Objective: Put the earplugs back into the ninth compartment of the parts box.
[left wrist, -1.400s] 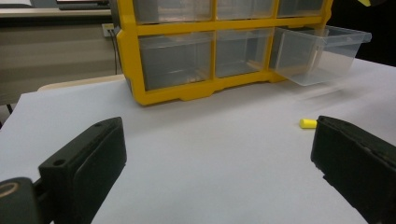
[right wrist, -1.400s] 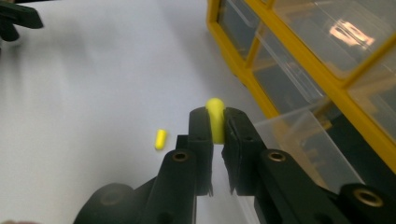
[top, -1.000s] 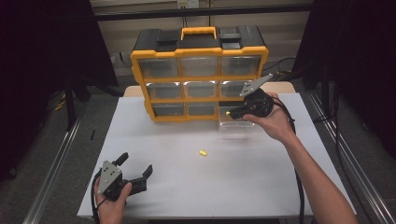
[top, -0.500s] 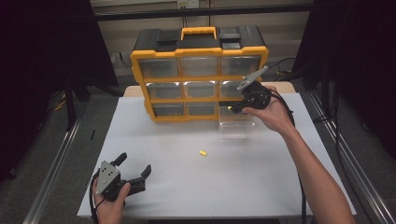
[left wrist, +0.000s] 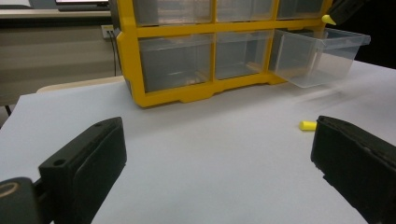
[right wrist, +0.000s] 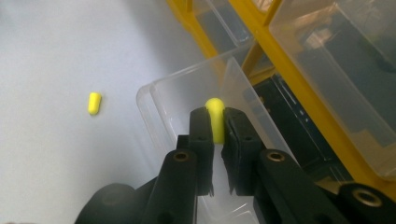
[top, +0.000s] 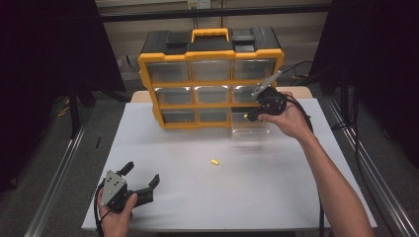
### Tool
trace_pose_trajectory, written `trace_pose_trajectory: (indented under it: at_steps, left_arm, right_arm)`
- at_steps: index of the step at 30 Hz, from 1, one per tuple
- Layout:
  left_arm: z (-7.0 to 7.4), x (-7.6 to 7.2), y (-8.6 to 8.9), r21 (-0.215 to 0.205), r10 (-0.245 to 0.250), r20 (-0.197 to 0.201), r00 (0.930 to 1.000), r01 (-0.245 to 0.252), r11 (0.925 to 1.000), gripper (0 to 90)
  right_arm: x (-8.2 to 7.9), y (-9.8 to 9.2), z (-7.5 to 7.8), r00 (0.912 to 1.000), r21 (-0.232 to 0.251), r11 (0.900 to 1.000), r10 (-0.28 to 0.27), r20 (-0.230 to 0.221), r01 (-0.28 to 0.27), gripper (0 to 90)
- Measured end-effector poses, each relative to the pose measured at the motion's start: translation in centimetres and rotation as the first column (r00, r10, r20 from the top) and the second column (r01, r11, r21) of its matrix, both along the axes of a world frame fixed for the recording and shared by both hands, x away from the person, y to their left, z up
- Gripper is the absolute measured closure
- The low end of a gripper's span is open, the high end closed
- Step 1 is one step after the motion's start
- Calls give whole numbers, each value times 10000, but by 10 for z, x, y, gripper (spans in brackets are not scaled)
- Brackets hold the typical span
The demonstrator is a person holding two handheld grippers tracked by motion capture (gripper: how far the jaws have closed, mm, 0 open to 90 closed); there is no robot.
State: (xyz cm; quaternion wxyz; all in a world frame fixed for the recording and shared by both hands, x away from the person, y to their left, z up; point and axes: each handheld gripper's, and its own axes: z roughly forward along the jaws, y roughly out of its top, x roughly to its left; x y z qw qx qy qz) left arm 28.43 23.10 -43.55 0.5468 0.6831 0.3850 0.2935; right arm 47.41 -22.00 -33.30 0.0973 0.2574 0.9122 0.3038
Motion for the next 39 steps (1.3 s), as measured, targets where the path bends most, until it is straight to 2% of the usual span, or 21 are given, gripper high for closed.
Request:
trace_pose_trajectory:
  at_steps: [10,18,31,39]
  left_arm:
    - [0,0,0,54,3,4,10000,-3,10000,35]
    - [-1,1,0,20,25,-21,10000,-25,10000,35]
    - [0,0,1,83,2,-7,10000,-2,10000,35]
    - [0,0,1,111,-1,-8,10000,2,9999,35]
  right_arm:
    - [4,2,-9,9988,-344,9993,116,-486,-133,819]
    - [8,4,-16,9972,-676,9970,318,-678,-364,815]
    - [10,5,-24,9965,-807,9959,345,-761,-406,800]
    - [10,5,-23,9980,-770,9967,200,-601,-246,692]
